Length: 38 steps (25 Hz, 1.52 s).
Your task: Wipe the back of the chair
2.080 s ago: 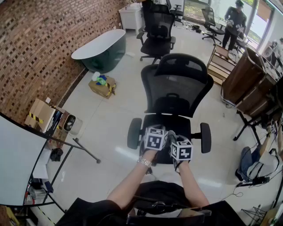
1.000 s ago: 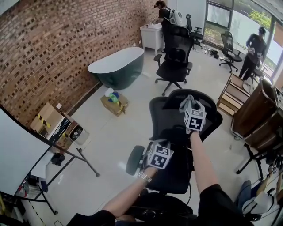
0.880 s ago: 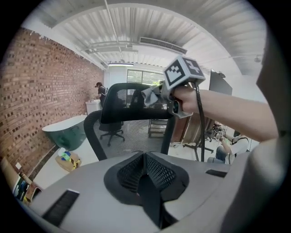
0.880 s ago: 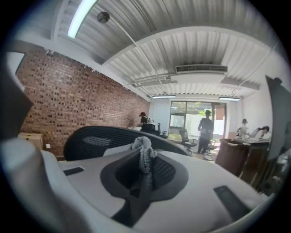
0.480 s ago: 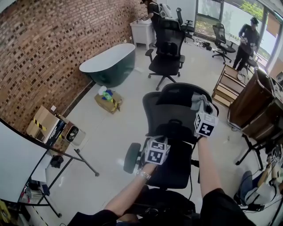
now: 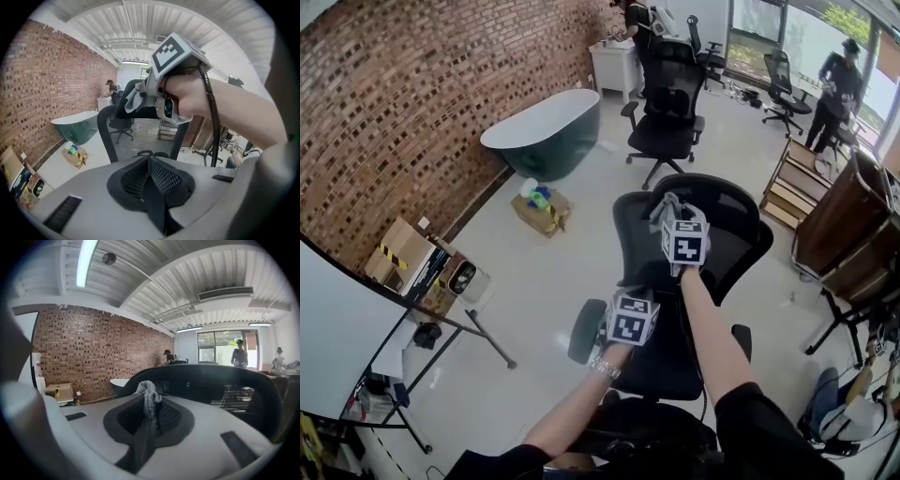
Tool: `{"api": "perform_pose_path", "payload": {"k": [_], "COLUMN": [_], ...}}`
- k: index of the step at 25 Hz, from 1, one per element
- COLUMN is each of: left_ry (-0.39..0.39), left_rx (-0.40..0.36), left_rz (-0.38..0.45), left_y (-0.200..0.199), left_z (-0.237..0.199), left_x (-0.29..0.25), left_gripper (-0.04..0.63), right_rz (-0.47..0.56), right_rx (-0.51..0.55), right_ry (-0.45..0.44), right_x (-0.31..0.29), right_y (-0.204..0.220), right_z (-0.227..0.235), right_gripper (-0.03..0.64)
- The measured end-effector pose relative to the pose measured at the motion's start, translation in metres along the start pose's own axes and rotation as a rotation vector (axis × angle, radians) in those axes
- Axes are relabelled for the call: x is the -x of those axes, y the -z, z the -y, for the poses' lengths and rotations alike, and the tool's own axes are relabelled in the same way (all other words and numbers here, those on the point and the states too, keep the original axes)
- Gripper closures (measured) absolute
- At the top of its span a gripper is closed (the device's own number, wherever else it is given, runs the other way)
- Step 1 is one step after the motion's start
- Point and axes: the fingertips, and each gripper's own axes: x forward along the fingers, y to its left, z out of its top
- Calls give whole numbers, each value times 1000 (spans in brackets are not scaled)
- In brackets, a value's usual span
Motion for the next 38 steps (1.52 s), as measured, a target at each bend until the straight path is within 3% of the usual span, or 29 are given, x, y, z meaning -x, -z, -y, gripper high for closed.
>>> {"api": "perform_pose_path", "payload": {"k": [8, 12, 15, 17, 23, 28, 32, 38], "left_ry": [18, 8, -8, -21, -69, -104, -126, -123], "left_rx": [-1, 19, 33, 40, 59, 75, 87, 88], "left_rz": [-27, -30, -32, -35, -34, -26, -21, -18], "left_y": [14, 20, 22, 24, 27, 27, 28, 26], "left_z": [2, -4, -9, -13, -26, -42, -49, -59], "left_x": [-8, -8, -5, -2, 12, 20, 25, 20], "left_gripper": [571, 571, 571, 571, 571, 571, 571, 571], "right_rz": [-41, -35, -13, 0, -100, -179, -236, -238], "right_rx": [-57, -105, -129, -167, -117, -9, 26, -49], "right_ry": [308, 329, 357, 320, -113, -203, -140, 92], "right_x": [68, 102, 110, 102, 1, -73, -92, -69], "right_y": [34, 54, 52, 55, 81, 99, 125, 141], "right_z": [156, 195, 190, 163, -22, -90, -57, 71], "right_gripper": [571, 572, 569, 569, 569, 568, 568, 568]}}
